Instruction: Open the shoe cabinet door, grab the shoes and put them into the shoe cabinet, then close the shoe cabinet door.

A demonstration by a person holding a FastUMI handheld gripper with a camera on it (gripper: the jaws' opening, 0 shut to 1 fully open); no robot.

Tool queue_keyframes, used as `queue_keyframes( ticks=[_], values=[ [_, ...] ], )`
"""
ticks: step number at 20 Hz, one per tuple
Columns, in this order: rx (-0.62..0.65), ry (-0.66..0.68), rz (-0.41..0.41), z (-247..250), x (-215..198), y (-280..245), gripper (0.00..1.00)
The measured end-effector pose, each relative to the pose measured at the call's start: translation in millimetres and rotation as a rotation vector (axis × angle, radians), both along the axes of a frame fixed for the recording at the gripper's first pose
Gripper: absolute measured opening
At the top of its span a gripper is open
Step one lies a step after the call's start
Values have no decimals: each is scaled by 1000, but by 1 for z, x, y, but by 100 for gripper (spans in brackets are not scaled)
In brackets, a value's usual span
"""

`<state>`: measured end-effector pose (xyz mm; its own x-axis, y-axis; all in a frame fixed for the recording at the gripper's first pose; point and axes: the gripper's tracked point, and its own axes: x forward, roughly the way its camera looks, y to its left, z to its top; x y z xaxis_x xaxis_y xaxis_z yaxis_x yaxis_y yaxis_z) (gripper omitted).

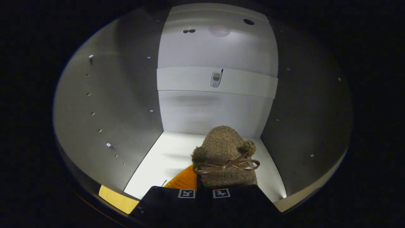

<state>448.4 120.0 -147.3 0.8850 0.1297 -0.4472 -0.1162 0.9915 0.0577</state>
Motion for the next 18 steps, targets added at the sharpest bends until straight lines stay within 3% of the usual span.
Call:
queue_keyframes(
  ticks=[4,12,15,18],
  values=[
    [25,72,-32,-23,31,4,5],
    [83,136,-78,-42,45,7,8],
    [83,147,-60,-42,38,9,15],
    [83,133,-65,-32,28,7,39]
  ],
)
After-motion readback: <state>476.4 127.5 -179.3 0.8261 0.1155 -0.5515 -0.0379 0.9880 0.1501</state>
